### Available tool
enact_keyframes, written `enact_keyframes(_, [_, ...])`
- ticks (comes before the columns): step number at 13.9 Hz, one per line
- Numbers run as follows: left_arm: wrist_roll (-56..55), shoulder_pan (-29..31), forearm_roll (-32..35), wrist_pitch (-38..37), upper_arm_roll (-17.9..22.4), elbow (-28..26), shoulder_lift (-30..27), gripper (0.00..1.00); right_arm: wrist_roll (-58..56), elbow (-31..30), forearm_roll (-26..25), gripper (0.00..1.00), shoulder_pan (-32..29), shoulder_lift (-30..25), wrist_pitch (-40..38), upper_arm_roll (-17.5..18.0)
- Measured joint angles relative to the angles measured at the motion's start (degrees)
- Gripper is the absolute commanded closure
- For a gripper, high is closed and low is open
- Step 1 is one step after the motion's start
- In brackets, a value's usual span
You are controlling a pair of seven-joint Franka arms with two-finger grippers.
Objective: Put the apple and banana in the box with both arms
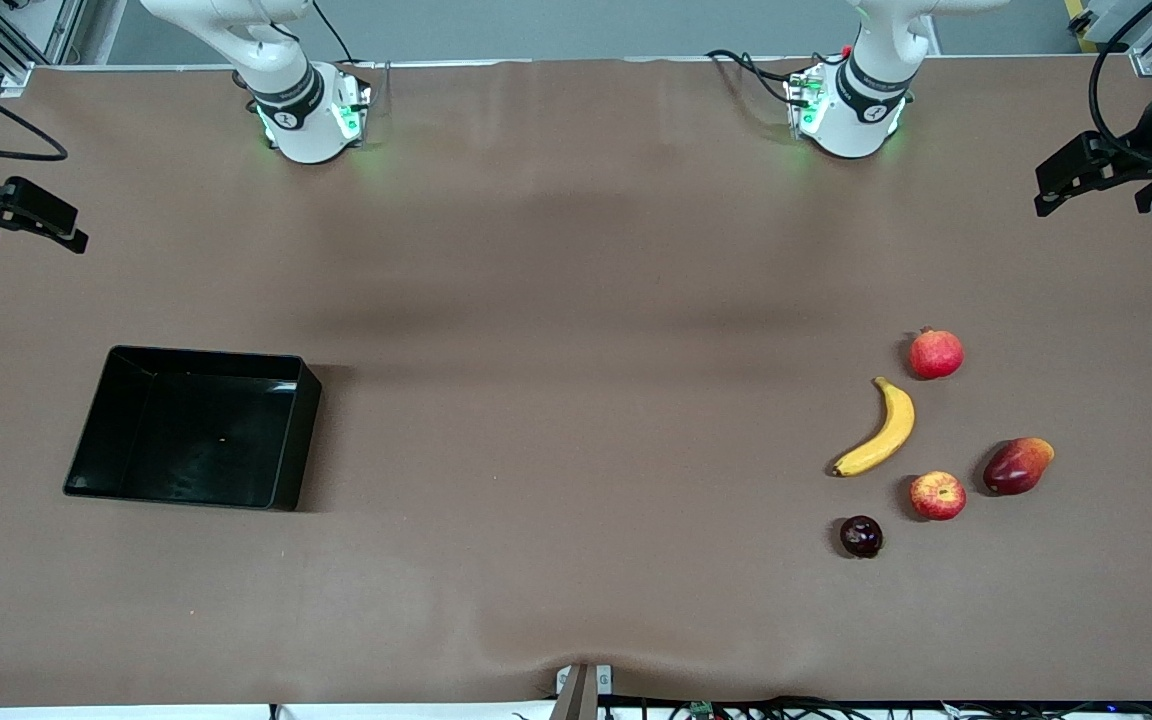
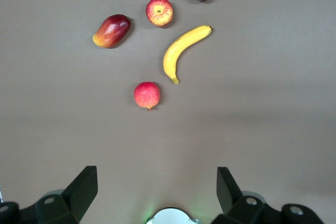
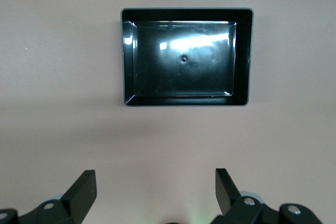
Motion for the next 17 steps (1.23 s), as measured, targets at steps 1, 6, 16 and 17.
enact_keyframes(1, [0.0, 0.0, 0.0, 0.0, 0.0, 0.0, 0.0, 0.0, 0.0, 0.0, 0.0, 0.0, 0.0, 0.0, 0.0, 0.0])
enact_keyframes(6, [0.0, 0.0, 0.0, 0.0, 0.0, 0.0, 0.0, 0.0, 0.0, 0.0, 0.0, 0.0, 0.0, 0.0, 0.0, -0.1])
enact_keyframes(16, [0.0, 1.7, -0.9, 0.1, 0.1, 0.2, 1.4, 0.0, 0.0, 0.0, 0.0, 0.0, -0.1, 0.0, 0.0, -0.1])
enact_keyframes(17, [0.0, 1.8, -0.9, 0.5, 0.1, 0.2, 1.6, 0.0, 0.0, 0.0, 0.0, 0.0, -0.1, 0.0, 0.0, -0.1])
